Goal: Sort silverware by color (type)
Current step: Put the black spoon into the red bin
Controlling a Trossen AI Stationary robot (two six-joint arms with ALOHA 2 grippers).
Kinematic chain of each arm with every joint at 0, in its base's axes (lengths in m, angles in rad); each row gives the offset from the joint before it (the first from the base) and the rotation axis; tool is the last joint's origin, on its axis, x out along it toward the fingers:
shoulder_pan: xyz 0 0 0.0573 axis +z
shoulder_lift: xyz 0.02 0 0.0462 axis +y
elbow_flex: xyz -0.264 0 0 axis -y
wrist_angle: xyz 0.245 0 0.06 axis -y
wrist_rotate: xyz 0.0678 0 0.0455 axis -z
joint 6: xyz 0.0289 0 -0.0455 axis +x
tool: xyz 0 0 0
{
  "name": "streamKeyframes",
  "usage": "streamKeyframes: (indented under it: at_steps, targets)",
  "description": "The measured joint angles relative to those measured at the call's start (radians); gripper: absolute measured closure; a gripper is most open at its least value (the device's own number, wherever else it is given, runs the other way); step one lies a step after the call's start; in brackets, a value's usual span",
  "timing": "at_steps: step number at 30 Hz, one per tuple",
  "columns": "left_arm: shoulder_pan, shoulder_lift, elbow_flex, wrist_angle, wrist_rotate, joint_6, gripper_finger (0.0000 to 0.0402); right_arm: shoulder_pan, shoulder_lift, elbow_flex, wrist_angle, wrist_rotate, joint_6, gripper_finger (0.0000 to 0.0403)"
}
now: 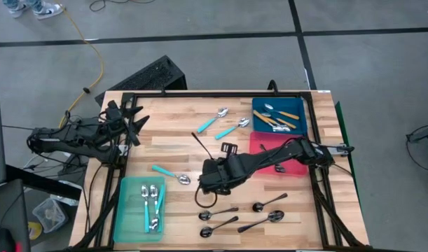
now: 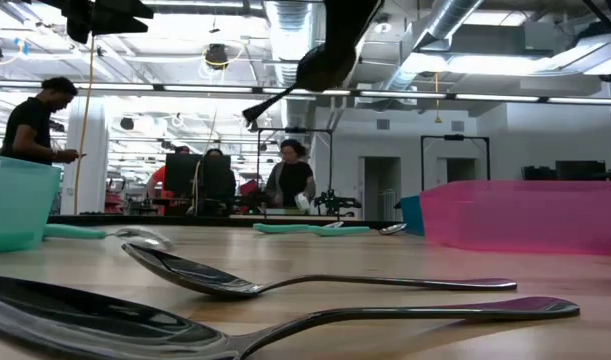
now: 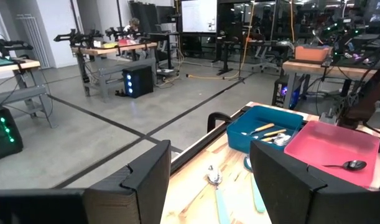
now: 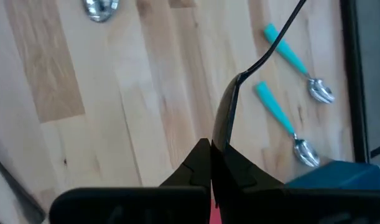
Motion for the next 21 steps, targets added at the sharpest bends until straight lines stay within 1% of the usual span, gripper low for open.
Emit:
streamKeyframes:
  at_steps: [4, 14, 21]
  targets:
    - [0.000, 0.000, 0.000, 0.001, 0.000, 0.001, 0.0196, -0.002, -0.028, -0.002, -0.042, 0.007, 0.042, 0.0379]
    - [0.000, 0.000, 0.000, 0.001, 0.000, 0.006, 0.0196, -0.001, -0.083, -0.013, -0.038, -0.008, 0.089, 0.0379]
    - [0.000, 0.000, 0.000, 0.001, 0.000, 0.024, 0.0196, 0.021, -0.137, -0.049, -0.038, -0.045, 0.205, 0.0379]
